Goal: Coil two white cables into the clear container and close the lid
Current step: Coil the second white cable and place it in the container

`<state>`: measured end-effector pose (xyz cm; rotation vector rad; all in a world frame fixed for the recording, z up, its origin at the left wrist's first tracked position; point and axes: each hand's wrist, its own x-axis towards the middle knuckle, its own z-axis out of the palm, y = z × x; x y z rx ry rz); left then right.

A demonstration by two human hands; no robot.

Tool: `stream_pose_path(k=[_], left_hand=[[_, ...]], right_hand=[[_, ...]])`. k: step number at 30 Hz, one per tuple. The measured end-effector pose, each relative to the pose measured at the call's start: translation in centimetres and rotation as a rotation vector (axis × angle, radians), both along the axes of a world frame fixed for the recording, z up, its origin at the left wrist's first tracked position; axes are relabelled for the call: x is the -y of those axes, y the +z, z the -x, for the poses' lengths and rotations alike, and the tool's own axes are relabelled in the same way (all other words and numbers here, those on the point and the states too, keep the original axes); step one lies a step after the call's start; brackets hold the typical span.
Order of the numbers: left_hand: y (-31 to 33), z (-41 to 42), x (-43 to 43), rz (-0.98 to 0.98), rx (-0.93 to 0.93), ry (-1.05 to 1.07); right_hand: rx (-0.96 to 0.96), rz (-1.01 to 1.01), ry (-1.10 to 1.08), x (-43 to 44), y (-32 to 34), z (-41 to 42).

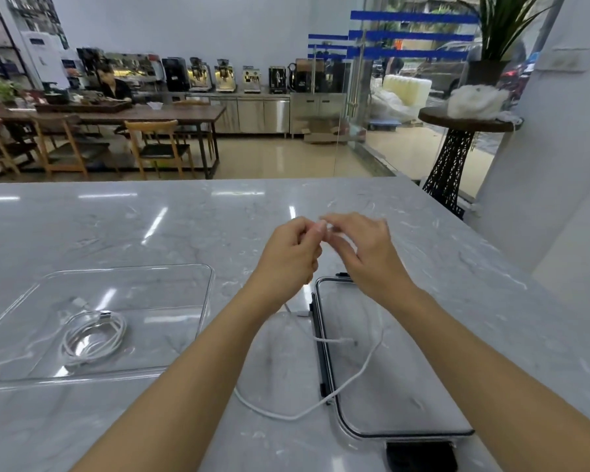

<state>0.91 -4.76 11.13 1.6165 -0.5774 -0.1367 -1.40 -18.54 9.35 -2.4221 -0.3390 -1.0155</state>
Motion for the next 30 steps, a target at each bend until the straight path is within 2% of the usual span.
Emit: stream_pose_path(k=[3, 9, 11, 13, 15, 17, 19, 21, 24, 27, 30], left_hand=[[0.8, 0.5, -0.8, -0.012, -0.108, -0.032], [-0.1, 1.0, -4.6, -0.108, -0.273, -0.233], [-0.4, 1.1, -5.5, -0.111, -0.319, -0.285], [-0.4, 1.1, -6.0, -0.093, -0.303, -0.244], [0.0, 0.8, -6.5, -0.057, -0.268, -0.210], [0.6, 0.6, -7.1, -0.023, -0.257, -0.240], [1.2, 0.3, -7.9, -0.004, -0.257, -0.305], [1.9, 0.0, -9.0, 0.064, -0.251, -0.362], [3.4, -0.7, -11.5, 0.360, -0.260, -0.401], [4.5, -1.5, -13.8, 0.574, -0.257, -0.325], [5.0, -2.1, -15.6, 0.749, -0.297, -0.237]], right_hand=[[0.043, -0.084, -0.075, 0.1, 1.0, -0.5], [-0.033, -0.517, -0.271, 4.0, 1.8, -1.8], [-0.197, -0.392, -0.376, 4.9, 1.5, -2.1], [-0.394, -0.096, -0.471, 4.7, 1.0, -1.9], [-0.384, 0.108, -0.369, 3.6, 0.6, -1.6], [-0.262, 0.190, -0.184, 1.6, 0.5, -1.5], [-0.163, 0.077, -0.031, -0.1, 0.4, -1.7], [-0.143, -0.169, 0.047, -1.3, 1.0, -1.9], [-0.192, -0.465, 0.075, -1.8, 1.1, -2.1], [-0.175, -0.752, 0.140, -2.1, 0.2, -1.9], [-0.164, -0.846, 0.206, -3.5, -0.1, -2.0]])
